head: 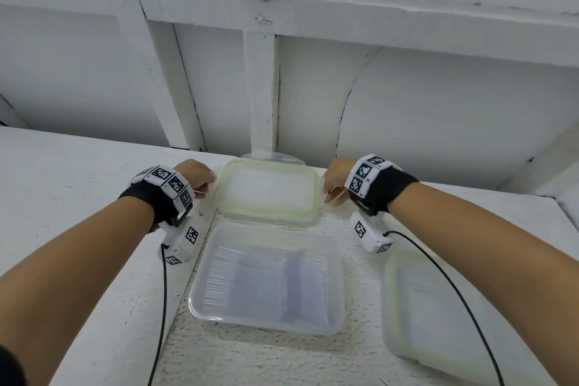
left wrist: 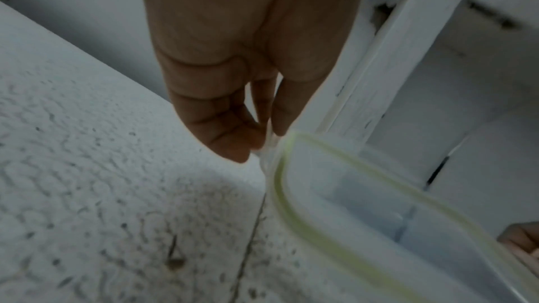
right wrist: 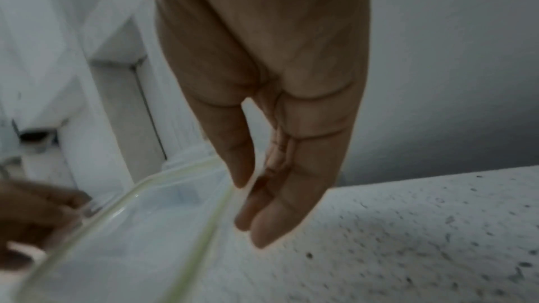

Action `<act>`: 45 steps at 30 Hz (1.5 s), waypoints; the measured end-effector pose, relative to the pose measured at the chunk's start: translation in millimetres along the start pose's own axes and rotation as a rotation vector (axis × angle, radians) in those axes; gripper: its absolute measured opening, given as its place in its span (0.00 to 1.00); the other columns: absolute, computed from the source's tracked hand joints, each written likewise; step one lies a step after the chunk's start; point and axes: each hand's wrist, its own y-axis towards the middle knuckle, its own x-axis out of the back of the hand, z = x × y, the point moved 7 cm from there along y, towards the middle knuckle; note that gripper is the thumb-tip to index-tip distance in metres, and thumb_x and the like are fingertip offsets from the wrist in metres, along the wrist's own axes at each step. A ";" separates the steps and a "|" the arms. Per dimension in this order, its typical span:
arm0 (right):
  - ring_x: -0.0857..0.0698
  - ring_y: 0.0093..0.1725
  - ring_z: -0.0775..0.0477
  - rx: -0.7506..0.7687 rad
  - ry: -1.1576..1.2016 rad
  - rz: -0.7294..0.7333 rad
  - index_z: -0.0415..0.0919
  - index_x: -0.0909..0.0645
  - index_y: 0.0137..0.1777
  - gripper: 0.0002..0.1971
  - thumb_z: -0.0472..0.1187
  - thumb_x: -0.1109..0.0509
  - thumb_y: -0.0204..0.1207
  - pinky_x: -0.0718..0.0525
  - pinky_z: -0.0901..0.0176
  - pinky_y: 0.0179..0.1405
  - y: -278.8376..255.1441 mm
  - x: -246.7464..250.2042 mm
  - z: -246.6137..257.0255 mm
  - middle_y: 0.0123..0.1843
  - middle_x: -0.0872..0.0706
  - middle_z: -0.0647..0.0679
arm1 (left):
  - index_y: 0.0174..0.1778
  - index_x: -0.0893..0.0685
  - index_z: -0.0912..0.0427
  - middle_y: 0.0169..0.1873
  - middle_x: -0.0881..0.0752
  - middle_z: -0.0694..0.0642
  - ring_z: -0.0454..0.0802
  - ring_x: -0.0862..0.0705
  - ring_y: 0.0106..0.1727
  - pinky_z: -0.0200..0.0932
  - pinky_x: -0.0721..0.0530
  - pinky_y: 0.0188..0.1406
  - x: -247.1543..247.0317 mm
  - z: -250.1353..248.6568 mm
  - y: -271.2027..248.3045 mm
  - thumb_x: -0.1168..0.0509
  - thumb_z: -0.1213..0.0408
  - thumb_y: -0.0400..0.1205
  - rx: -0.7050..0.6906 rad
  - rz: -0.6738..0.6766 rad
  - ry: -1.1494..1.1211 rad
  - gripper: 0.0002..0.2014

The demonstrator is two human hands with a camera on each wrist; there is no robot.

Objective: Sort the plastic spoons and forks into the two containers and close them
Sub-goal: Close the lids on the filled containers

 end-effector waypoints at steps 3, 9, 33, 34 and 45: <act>0.13 0.40 0.46 0.115 0.101 -0.049 0.37 0.26 0.41 0.09 0.23 0.34 0.75 0.11 0.54 0.36 -30.2 21.6 11.6 0.43 0.17 0.40 | 0.42 0.21 0.61 0.38 0.19 0.58 0.50 0.20 0.40 0.42 0.19 0.40 19.9 -11.8 -13.2 0.38 0.78 0.79 -0.154 0.003 -0.139 0.07; 0.18 0.48 0.42 0.646 -0.391 -0.244 0.43 0.30 0.39 0.10 0.30 0.36 0.77 0.16 0.56 0.43 -119.3 29.3 26.3 0.46 0.19 0.45 | 0.41 0.19 0.53 0.36 0.13 0.45 0.34 0.17 0.39 0.20 0.20 0.40 49.8 -36.7 -90.1 0.34 0.75 0.79 -0.680 -0.003 0.114 0.10; 0.22 0.68 0.42 0.215 -0.055 -0.180 0.41 0.39 0.79 0.26 0.41 0.39 0.83 0.22 0.54 0.64 -154.5 -61.9 -64.0 0.75 0.28 0.41 | 0.64 0.20 0.61 0.56 0.18 0.57 0.58 0.19 0.57 0.55 0.16 0.55 -7.7 46.8 -139.8 0.40 0.62 0.84 -0.317 0.048 0.168 0.14; 0.21 0.67 0.41 0.171 0.065 -0.166 0.39 0.40 0.80 0.27 0.41 0.38 0.83 0.19 0.53 0.62 -151.7 -65.8 -65.9 0.75 0.29 0.41 | 0.63 0.19 0.63 0.54 0.17 0.59 0.59 0.18 0.55 0.54 0.17 0.55 -9.8 44.2 -139.4 0.40 0.63 0.84 -0.316 0.030 0.170 0.14; 0.15 0.51 0.39 0.132 0.331 -0.297 0.31 0.25 0.68 0.19 0.31 0.31 0.77 0.13 0.48 0.46 -141.2 -69.7 -77.6 0.61 0.17 0.35 | 0.61 0.16 0.67 0.53 0.15 0.62 0.52 0.20 0.48 0.43 0.22 0.46 -14.4 34.1 -143.5 0.38 0.67 0.83 -0.298 -0.035 0.129 0.13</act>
